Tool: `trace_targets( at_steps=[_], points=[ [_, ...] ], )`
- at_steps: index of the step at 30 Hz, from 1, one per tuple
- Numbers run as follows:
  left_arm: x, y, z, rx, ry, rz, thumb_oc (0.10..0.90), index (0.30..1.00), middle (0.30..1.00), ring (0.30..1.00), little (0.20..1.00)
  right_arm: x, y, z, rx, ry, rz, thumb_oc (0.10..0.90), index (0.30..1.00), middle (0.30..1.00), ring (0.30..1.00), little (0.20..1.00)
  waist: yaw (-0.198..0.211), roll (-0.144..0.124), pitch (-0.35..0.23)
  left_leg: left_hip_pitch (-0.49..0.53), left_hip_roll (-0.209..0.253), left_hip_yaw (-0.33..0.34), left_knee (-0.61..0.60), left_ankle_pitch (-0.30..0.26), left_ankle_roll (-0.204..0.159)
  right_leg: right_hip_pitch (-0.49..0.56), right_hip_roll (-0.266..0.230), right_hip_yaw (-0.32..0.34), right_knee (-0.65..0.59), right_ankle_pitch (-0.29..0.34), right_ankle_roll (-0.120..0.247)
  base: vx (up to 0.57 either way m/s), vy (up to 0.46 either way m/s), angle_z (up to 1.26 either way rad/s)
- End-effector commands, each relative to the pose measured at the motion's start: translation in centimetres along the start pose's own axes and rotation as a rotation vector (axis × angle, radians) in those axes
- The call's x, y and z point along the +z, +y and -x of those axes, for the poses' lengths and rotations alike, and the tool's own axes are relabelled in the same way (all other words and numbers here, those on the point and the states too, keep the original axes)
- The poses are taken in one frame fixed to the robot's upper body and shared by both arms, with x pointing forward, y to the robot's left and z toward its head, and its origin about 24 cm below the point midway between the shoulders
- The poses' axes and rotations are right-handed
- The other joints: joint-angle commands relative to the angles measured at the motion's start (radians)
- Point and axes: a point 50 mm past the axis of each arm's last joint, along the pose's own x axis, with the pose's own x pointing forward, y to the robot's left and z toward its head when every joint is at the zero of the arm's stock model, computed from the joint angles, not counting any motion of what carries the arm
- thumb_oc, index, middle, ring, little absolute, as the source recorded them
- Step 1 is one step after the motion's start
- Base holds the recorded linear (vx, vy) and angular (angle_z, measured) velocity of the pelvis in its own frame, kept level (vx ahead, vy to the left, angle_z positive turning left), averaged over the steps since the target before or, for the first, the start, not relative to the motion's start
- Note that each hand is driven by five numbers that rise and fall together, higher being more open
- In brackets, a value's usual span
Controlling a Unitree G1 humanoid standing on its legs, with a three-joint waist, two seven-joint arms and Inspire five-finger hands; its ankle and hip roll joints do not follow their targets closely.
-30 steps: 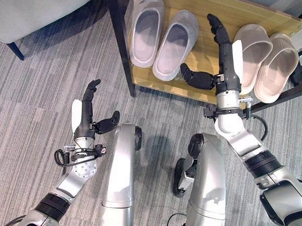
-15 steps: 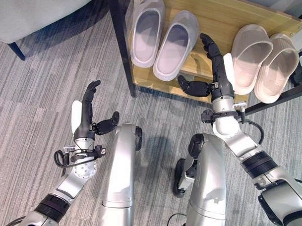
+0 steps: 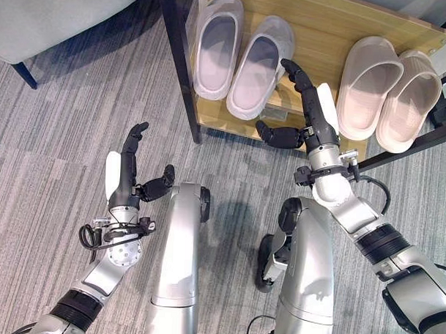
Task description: Arrange the slippers neatly on the shoe rack.
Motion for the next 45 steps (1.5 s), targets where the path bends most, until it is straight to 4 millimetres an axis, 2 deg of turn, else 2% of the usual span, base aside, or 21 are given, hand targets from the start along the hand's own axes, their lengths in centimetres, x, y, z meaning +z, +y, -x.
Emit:
trace_targets(
  at_steps=[1, 15, 26, 34, 40, 45],
  points=[
    [2.5, -0.9, 0.1, -0.002, -0.135, 0.078, 0.8, 0.9, 0.9, 0.9, 0.9, 4.8, -3.4, -2.5, -0.097, -0.231, 0.022, 0.8, 0.9, 0.9, 0.9, 0.9, 0.043, 0.021, -0.041, -0.018, -0.039, -0.013, 0.0, -0.076, 0.056, -0.029, -0.023, -0.039, -0.007, -0.021, -0.076, 0.0, 0.0, 0.0],
    [2.2, -1.0, 0.2, -0.002, -0.114, 0.092, 0.8, 0.9, 0.9, 0.9, 0.9, 4.4, -3.7, -4.7, -0.15, -0.171, 0.085, 0.8, 0.9, 0.9, 0.9, 0.9, 0.062, 0.029, -0.041, -0.018, -0.044, -0.02, 0.002, -0.076, 0.052, -0.029, -0.024, -0.04, -0.003, -0.019, -0.079, 0.0, 0.0, 0.0],
    [1.9, -1.2, 0.3, -0.013, -0.102, 0.097, 0.8, 0.9, 0.9, 0.9, 0.9, 5.7, -3.6, -6.3, -0.17, -0.192, 0.118, 0.8, 0.9, 0.9, 0.9, 0.9, 0.072, 0.031, -0.041, -0.018, -0.045, -0.022, 0.005, -0.077, 0.049, -0.029, -0.025, -0.039, 0.0, -0.016, -0.081, 0.0, 0.0, 0.0],
    [1.6, -1.5, 0.6, -0.04, -0.085, 0.107, 0.8, 0.9, 0.9, 0.9, 0.9, 6.3, -3.8, -8.6, -0.174, -0.153, 0.187, 0.8, 0.9, 0.9, 0.9, 0.9, 0.093, 0.039, -0.041, -0.018, -0.047, -0.029, 0.01, -0.081, 0.046, -0.029, -0.025, -0.039, 0.003, -0.014, -0.08, 0.0, 0.0, 0.0],
    [1.3, -1.6, 0.9, -0.054, -0.064, 0.109, 0.8, 0.9, 0.9, 0.9, 0.9, 6.7, -3.4, -8.6, -0.156, -0.164, 0.149, 0.8, 0.9, 0.9, 0.9, 0.9, 0.093, 0.036, -0.041, -0.018, -0.048, -0.027, 0.01, -0.083, 0.046, -0.029, -0.028, -0.036, 0.005, -0.017, -0.08, 0.0, 0.0, 0.0],
    [1.0, -1.6, 0.9, -0.055, -0.047, 0.1, 0.8, 0.9, 0.9, 0.9, 0.9, 6.2, -3.7, -7.6, -0.146, -0.183, 0.168, 0.8, 0.9, 0.9, 0.9, 0.9, 0.077, 0.027, -0.041, -0.018, -0.049, -0.024, 0.013, -0.082, 0.045, -0.029, -0.027, -0.031, 0.003, -0.018, -0.08, 0.0, 0.0, 0.0]
  ],
)
